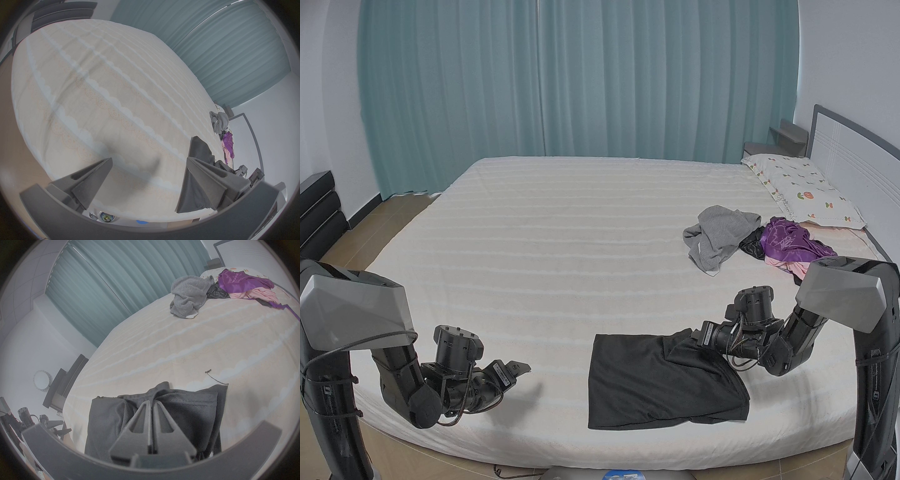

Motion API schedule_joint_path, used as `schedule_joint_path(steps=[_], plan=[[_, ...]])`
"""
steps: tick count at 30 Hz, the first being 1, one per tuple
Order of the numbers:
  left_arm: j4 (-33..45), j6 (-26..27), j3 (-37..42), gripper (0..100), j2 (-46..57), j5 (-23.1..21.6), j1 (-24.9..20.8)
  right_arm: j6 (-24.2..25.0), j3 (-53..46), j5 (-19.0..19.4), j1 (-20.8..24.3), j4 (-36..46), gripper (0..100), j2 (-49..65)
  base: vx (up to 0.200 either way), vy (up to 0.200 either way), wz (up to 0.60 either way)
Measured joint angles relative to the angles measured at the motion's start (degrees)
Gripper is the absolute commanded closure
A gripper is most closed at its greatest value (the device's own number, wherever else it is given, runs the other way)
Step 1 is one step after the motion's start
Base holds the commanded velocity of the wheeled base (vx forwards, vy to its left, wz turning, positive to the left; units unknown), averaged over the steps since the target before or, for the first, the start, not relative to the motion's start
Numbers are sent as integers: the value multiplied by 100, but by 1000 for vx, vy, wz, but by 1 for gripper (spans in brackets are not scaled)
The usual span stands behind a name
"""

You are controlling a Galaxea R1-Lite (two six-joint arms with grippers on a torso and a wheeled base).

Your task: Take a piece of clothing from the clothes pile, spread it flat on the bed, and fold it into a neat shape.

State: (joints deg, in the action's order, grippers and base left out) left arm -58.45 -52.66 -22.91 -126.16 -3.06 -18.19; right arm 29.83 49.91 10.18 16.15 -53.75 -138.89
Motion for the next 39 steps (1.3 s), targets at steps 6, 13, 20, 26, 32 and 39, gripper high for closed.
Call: schedule_joint_path(steps=[6, 13, 20, 26, 32, 39], plan=[[-1, -5, 0, 0, -2, -2, 0, -2, 22, -72, -221, 10, 100, 35, 0, 0, 0], [-26, 1, -33, 0, -27, 11, -5, 2, -33, -129, -621, -4, 100, 107, 0, 0, 0], [38, 12, -647, 0, -124, 44, -22, 46, -68, -176, -835, -28, 100, 96, 0, 0, 0], [873, 20, -1771, 0, -239, 50, -171, 57, -105, -230, -933, -15, 100, 72, 0, 0, 0], [1831, 68, -3032, 0, -492, 61, -477, 66, -129, -321, -1015, -26, 100, 29, 0, 0, 0], [2408, 235, -4272, 0, -1028, 238, -840, 74, -160, -373, -1084, -61, 100, -2, 0, 0, 0]])
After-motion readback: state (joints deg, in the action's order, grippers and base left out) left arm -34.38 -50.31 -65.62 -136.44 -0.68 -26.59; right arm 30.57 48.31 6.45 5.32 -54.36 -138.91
